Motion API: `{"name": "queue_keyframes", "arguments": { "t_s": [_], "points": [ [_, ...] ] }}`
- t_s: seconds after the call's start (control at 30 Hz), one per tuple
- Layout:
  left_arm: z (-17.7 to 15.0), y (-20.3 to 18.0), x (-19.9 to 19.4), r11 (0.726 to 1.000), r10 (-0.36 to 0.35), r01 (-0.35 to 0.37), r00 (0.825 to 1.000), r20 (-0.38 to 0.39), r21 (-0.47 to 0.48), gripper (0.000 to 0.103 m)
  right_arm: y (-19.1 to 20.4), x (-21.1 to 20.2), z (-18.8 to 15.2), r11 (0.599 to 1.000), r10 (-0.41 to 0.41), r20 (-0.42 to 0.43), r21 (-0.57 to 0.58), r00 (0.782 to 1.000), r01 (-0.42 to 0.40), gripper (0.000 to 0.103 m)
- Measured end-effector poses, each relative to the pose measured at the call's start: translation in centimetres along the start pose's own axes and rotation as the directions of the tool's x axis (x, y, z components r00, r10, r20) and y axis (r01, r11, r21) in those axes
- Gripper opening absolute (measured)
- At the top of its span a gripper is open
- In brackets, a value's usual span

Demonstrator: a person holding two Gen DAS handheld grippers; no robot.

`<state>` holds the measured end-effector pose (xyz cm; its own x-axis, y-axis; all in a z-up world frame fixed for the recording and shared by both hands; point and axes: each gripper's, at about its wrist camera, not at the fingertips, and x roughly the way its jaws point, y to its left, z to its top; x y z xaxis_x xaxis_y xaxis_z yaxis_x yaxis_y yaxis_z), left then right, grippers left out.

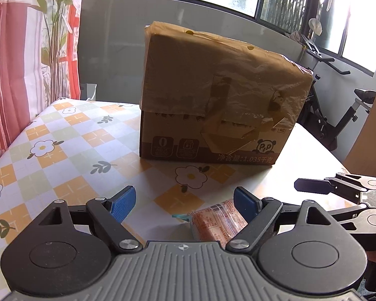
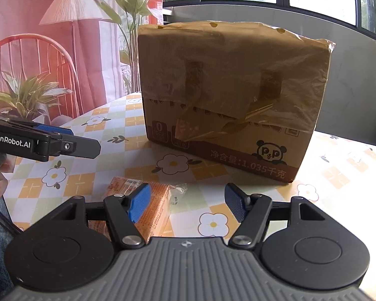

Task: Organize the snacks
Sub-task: 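Grasp the wrapped bread pack with the left tool, then lift the bread pack over the box with the left tool and open it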

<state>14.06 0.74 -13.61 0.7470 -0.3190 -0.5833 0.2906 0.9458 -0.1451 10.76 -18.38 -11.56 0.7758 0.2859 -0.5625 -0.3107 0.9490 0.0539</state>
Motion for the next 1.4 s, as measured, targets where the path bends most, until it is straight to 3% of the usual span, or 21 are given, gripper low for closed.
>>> {"name": "queue_keyframes", "arguments": {
  "t_s": [0.47,0.77,1.0,1.1,1.2,1.4],
  "points": [
    [-1.9,0.0,0.7,0.998,-0.048,0.045,0.997,-0.062,-0.05,0.086,0.8,0.4,-2.3,0.998,0.057,-0.055,0.014,0.997,-0.056,0.068],
    [-3.1,-0.5,2.3,0.991,-0.112,0.102,0.987,-0.115,-0.088,0.08,3.0,1.2,-2.8,0.989,0.114,-0.094,-0.083,0.989,-0.122,0.073],
    [-3.7,-0.4,4.6,0.98,-0.177,0.157,0.969,-0.174,-0.12,0.08,3.9,3.1,-2.4,0.965,0.187,-0.132,-0.161,0.973,-0.208,0.076],
    [-3.8,0.2,5.7,0.962,-0.233,0.199,0.954,-0.187,-0.185,0.08,3.7,4.0,-1.9,0.959,0.205,-0.146,-0.168,0.968,-0.229,0.078],
    [-4.1,0.3,6.5,0.949,-0.274,0.235,0.944,-0.182,-0.209,0.074,3.7,4.5,-1.7,0.957,0.214,-0.149,-0.165,0.965,-0.238,0.078],
    [-4.2,-0.3,6.2,0.955,-0.27,0.24,0.947,-0.172,-0.177,0.067,3.8,4.3,-2.1,0.964,0.204,-0.132,-0.143,0.97,-0.223,0.073]
  ]
}}
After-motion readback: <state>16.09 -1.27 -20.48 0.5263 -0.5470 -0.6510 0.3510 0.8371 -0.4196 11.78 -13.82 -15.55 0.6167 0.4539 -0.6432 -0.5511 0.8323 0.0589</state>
